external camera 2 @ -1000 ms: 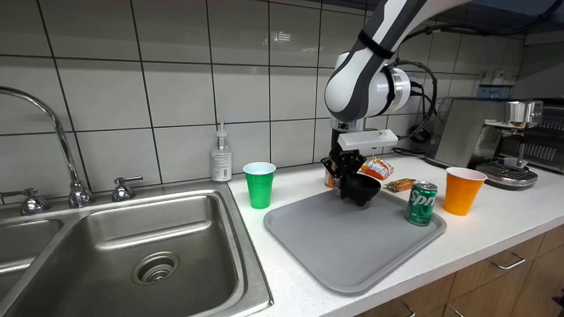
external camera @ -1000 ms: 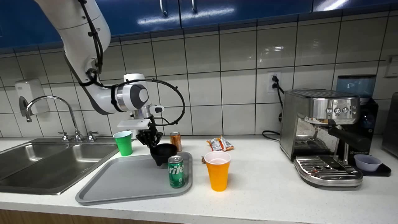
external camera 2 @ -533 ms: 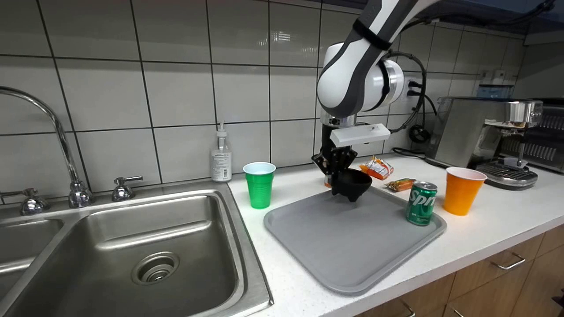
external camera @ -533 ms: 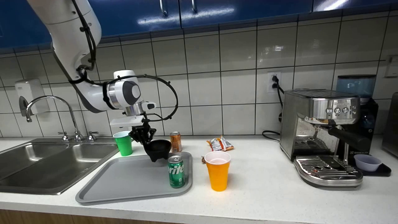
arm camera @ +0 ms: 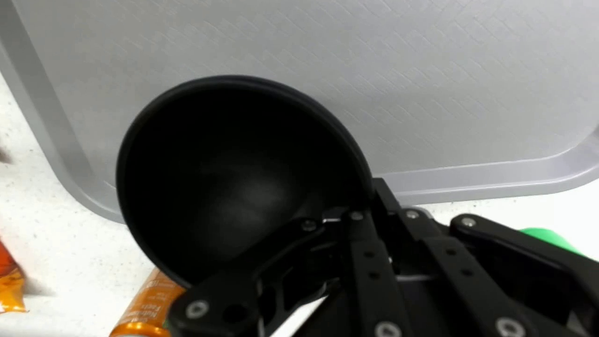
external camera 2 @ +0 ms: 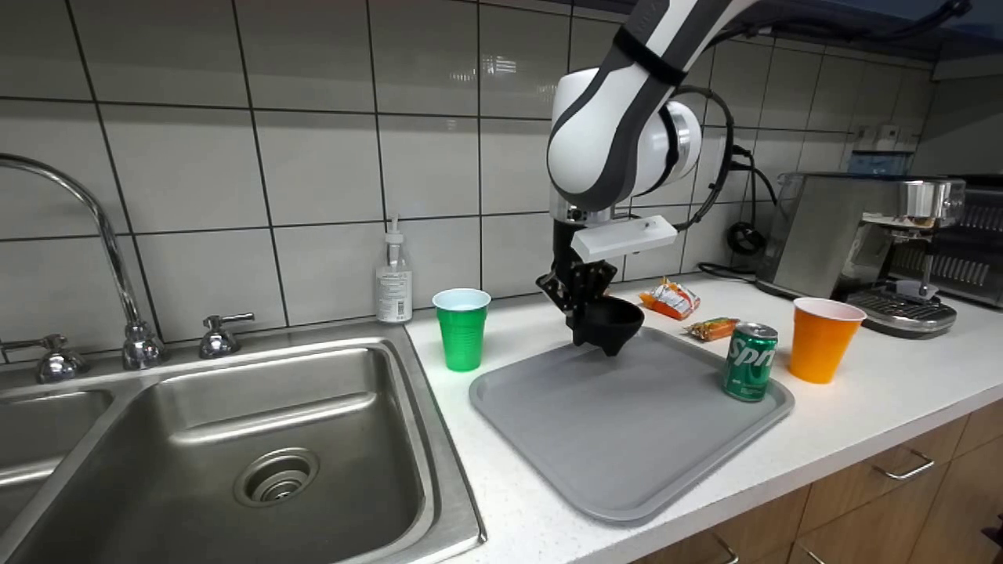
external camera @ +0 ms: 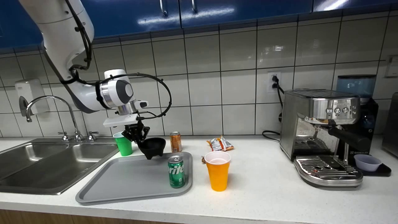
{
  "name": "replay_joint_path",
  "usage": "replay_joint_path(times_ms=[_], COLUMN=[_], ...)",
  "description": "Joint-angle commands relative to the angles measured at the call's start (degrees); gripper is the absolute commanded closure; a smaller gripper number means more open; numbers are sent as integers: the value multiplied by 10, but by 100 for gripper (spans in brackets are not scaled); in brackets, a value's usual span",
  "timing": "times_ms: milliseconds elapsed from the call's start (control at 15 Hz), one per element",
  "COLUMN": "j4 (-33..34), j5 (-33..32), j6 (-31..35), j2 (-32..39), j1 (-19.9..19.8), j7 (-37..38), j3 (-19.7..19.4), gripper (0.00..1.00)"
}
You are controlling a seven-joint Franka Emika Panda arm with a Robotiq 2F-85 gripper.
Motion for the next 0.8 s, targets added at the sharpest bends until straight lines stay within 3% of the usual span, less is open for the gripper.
replay_joint_path(times_ms=[0,733], j4=[21,103], j5=[-22,-13], j6=[-8,-17], j2=[4,63], j1=[11,-5], j7=[6,-76], j3=[-5,18], gripper=[98,98])
